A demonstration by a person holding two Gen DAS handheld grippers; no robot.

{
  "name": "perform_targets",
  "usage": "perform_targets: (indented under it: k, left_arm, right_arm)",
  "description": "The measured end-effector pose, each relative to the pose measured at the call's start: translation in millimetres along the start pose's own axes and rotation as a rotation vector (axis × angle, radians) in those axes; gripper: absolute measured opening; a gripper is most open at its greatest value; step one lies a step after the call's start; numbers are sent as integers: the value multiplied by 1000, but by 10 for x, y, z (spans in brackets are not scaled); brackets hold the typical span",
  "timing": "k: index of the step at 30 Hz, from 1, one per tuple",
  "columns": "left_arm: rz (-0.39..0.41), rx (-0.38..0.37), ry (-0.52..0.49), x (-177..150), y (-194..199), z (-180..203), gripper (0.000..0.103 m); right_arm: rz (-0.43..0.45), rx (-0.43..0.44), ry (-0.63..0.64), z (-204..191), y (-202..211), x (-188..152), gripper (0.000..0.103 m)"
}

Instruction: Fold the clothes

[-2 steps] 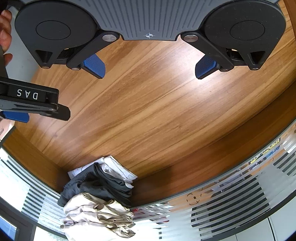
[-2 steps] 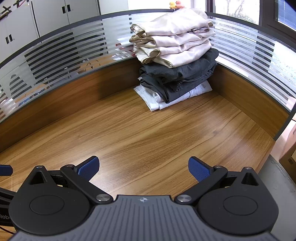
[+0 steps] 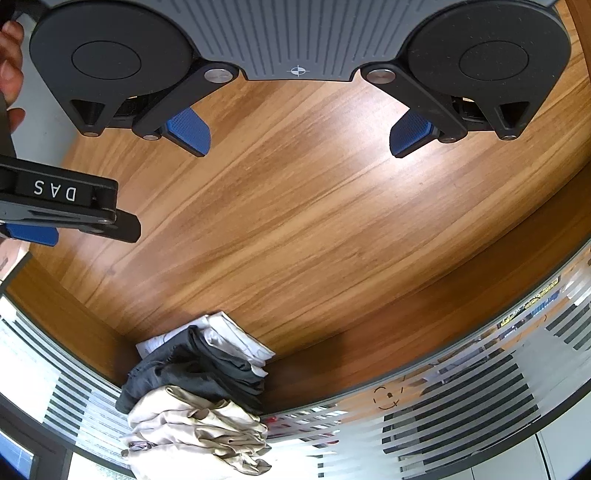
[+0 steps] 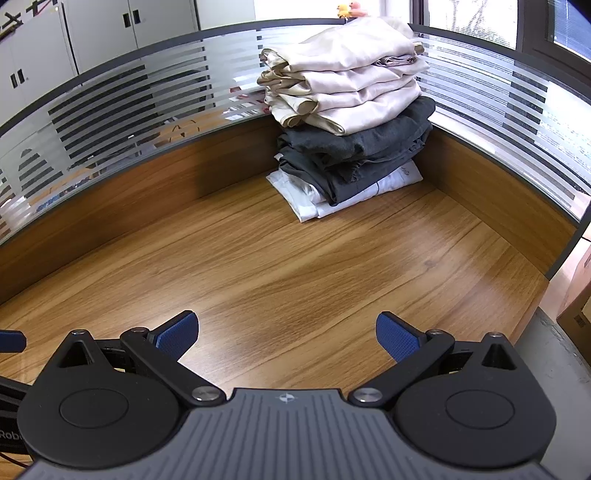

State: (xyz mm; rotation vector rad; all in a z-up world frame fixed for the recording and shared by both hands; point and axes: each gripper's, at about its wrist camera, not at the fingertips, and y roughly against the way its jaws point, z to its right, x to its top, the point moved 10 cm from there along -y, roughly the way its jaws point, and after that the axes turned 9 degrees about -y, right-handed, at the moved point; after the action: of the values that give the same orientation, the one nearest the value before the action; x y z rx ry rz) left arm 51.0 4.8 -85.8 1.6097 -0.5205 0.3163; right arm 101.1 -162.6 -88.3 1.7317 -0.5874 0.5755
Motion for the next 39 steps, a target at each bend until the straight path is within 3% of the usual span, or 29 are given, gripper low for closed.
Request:
perform_targets:
  k: [4, 10, 39]
  left_arm:
    - [2, 26, -11, -49, 21, 74, 103]
    - [-14, -22, 10, -70, -5, 42, 103]
    - [-23, -32, 11, -107, -38, 88, 103]
  right_arm:
    - [1, 2, 3, 1, 20, 10, 103]
    - [3, 5, 7, 21, 48, -15, 103]
    - [29, -11, -13, 71, 88, -30, 103]
